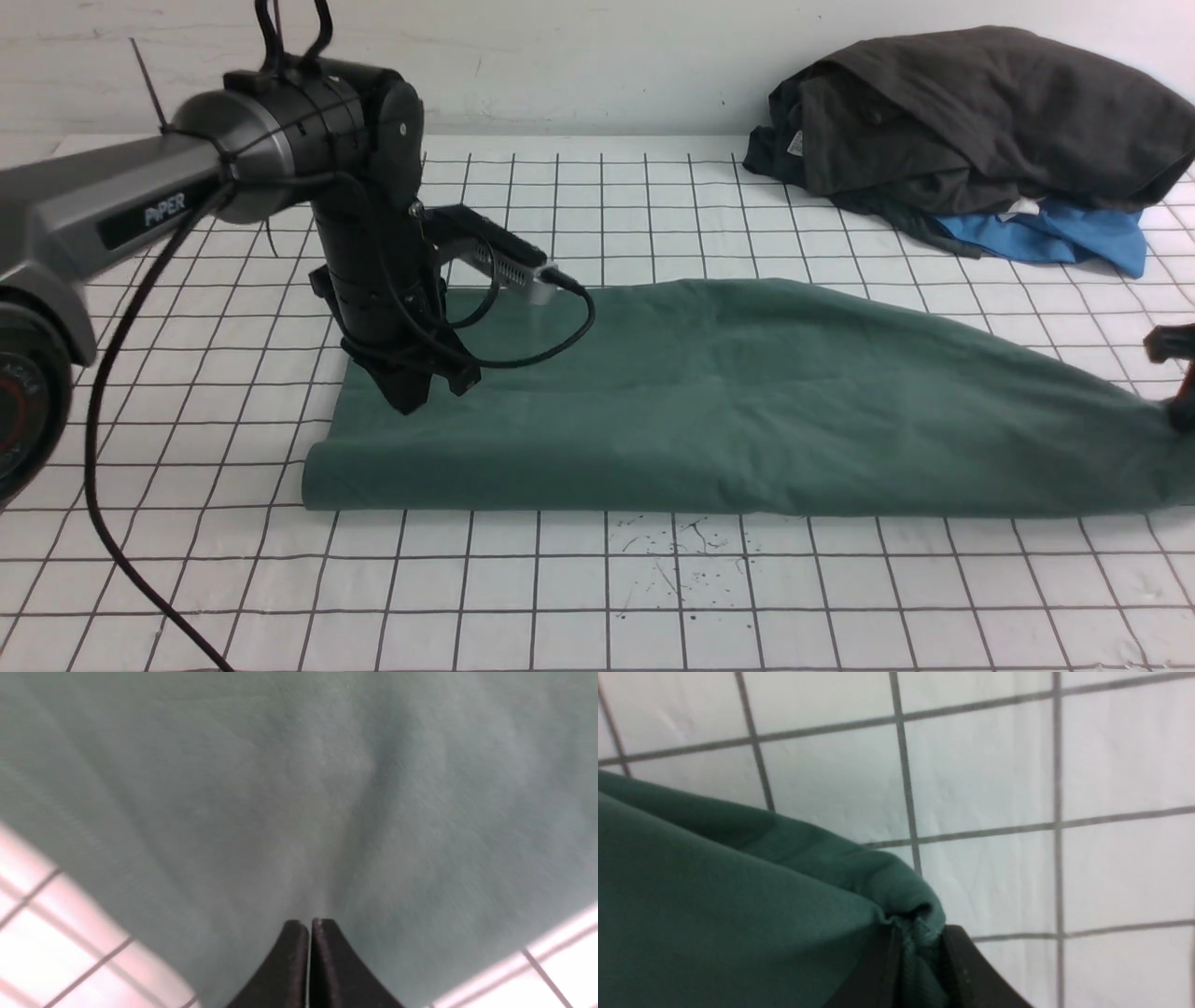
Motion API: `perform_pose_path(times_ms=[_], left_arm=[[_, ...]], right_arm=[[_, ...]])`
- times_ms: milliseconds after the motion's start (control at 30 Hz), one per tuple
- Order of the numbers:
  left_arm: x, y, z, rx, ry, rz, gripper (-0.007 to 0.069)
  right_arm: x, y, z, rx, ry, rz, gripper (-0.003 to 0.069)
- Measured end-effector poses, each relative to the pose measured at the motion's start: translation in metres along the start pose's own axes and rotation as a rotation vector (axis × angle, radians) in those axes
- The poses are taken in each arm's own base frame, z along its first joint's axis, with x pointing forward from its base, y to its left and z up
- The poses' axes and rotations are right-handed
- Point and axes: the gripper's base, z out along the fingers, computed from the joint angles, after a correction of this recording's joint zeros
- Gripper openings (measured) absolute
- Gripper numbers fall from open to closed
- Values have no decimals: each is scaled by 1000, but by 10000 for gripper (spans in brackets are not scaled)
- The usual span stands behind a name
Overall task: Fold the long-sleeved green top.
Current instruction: Use the right arm to clamp the right edge of the fabric, then use the right arm to drag the right edge of the fabric to the left and folds it over the left edge
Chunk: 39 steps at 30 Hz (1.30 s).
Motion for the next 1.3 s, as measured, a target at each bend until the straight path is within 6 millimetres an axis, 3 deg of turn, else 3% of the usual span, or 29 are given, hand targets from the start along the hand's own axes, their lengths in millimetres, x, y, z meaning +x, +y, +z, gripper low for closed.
perform_pose_path(times_ms=[67,100,133,267,367,433,533,567,600,733,767,867,900,967,1067,1300], left_arm=[[5,3,-19,-18,-42,-12,-8],[5,4,-22,-20,-46,-13,-8],[11,9,-38,-36,-82,-30,-8],[26,17,-75,-76,-158,-62,-8],[41,21,-107,-113,-224,-85,-8],[50,20,-128,-138,-269,-93,-8],[64,13,-156,-171,-333,-94,-8],[66,12,-160,-175,-342,-94,-8],[71,9,-170,-186,-365,-92,-8],[91,-3,-203,-218,-443,-88,-8],[92,-4,-204,-219,-446,-88,-8],[108,-13,-225,-242,-495,-85,-8],[108,-14,-226,-243,-498,-85,-8],[116,-18,-236,-254,-525,-86,-8],[124,-23,-246,-262,-555,-100,-8],[135,-30,-256,-264,-588,-128,-8]], right_arm=[[-7,2,-34,31,-49,2,77],[-8,2,-37,35,-59,1,77],[-12,6,-63,52,-97,-5,77],[-24,35,-118,57,-221,-78,77],[-35,86,-149,25,-327,-197,77],[-37,140,-166,-26,-391,-314,77],[-28,220,-177,-146,-432,-462,77],[-27,225,-177,-160,-432,-469,77],[-20,261,-173,-219,-422,-534,77],[6,349,-148,-330,-357,-704,77],[9,356,-148,-338,-356,-719,77],[30,413,-119,-382,-303,-826,77],[31,416,-117,-384,-296,-831,77],[44,445,-100,-411,-270,-876,77],[52,470,-77,-442,-255,-868,77],[56,490,-23,-488,-179,-796,87]])
